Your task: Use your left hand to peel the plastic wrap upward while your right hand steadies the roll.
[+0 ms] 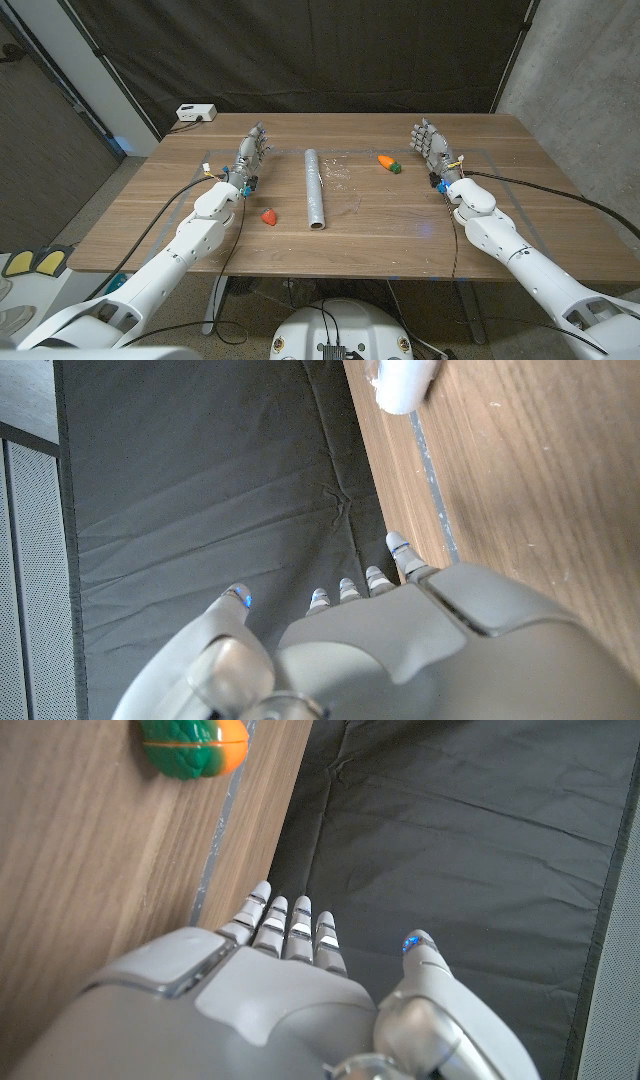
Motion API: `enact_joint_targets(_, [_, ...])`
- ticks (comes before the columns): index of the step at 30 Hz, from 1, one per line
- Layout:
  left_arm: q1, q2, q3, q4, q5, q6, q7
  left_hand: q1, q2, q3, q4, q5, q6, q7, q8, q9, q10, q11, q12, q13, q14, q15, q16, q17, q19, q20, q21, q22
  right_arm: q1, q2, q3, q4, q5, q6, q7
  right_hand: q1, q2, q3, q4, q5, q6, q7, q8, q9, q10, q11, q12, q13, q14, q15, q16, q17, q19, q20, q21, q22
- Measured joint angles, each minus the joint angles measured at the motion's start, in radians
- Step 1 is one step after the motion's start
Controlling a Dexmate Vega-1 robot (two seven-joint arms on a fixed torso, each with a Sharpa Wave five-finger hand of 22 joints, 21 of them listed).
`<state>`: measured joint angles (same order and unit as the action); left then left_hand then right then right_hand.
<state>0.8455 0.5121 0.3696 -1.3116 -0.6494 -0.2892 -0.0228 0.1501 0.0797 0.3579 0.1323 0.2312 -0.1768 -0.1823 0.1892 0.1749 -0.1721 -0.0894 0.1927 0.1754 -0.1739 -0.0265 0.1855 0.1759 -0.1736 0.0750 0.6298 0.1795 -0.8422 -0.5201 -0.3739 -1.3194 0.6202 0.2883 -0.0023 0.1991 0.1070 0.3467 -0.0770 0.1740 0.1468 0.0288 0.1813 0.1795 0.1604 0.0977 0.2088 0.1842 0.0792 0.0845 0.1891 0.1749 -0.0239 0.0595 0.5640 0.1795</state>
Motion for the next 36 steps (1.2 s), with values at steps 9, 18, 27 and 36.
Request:
enact_joint_targets(9, [0.004, 0.003, 0.000, -0.010, 0.001, 0.015, 0.009, 0.000, 0.000, 0.000, 0.000, 0.001, 0.000, 0.000, 0.000, 0.000, 0.004, 0.004, 0.005, 0.004, 0.000, 0.032, 0.008, 0.004, 0.004, 0.017, 0.000, 0.000, -0.001, -0.033, -0.022, -0.067, -0.045, -0.018, -0.041, 0.007, 0.001, 0.007, -0.007, 0.004, 0.016, -0.005, 0.008, 0.000, 0.017, 0.006, 0.002, 0.000, 0.006, 0.006, 0.000, 0.000, 0.007, -0.001, 0.000, 0.000])
enact_joint_targets(18, [0.006, 0.005, 0.002, -0.017, 0.002, 0.022, 0.011, 0.000, 0.000, 0.000, 0.000, 0.007, 0.000, 0.000, 0.000, 0.005, 0.004, 0.004, 0.005, 0.004, 0.000, 0.043, 0.010, 0.004, 0.005, 0.030, 0.000, 0.000, 0.005, -0.083, -0.054, -0.172, -0.200, -0.113, -0.139, 0.015, 0.004, 0.011, -0.011, 0.004, 0.021, -0.011, 0.008, 0.000, 0.028, 0.007, 0.010, 0.000, 0.015, 0.007, 0.000, 0.000, 0.013, 0.005, 0.000, 0.000])
enact_joint_targets(27, [0.006, 0.002, 0.006, -0.017, 0.002, 0.024, 0.011, 0.000, 0.000, 0.000, 0.000, 0.007, 0.000, 0.000, 0.000, 0.005, -0.001, 0.009, 0.012, 0.004, 0.006, 0.048, 0.015, 0.004, 0.000, 0.034, 0.000, 0.000, 0.012, -0.129, -0.081, -0.277, -0.326, -0.192, -0.190, 0.022, 0.004, 0.016, -0.016, 0.004, 0.027, -0.016, 0.008, 0.000, 0.036, 0.000, 0.010, 0.000, 0.026, 0.006, 0.000, 0.000, 0.024, 0.005, 0.000, 0.000])
enact_joint_targets(36, [0.003, -0.001, 0.008, -0.011, 0.002, 0.025, 0.009, 0.000, 0.000, 0.000, 0.000, 0.007, 0.000, 0.000, 0.000, 0.004, 0.000, 0.015, 0.012, 0.004, 0.000, 0.054, 0.015, 0.003, 0.004, 0.038, 0.000, 0.002, 0.021, -0.166, -0.110, -0.383, -0.451, -0.277, -0.228, 0.037, 0.008, 0.020, -0.027, 0.008, 0.049, -0.023, 0.015, 0.000, 0.052, -0.005, 0.016, 0.000, 0.040, 0.003, 0.000, -0.002, 0.031, 0.012, 0.000, 0.000])
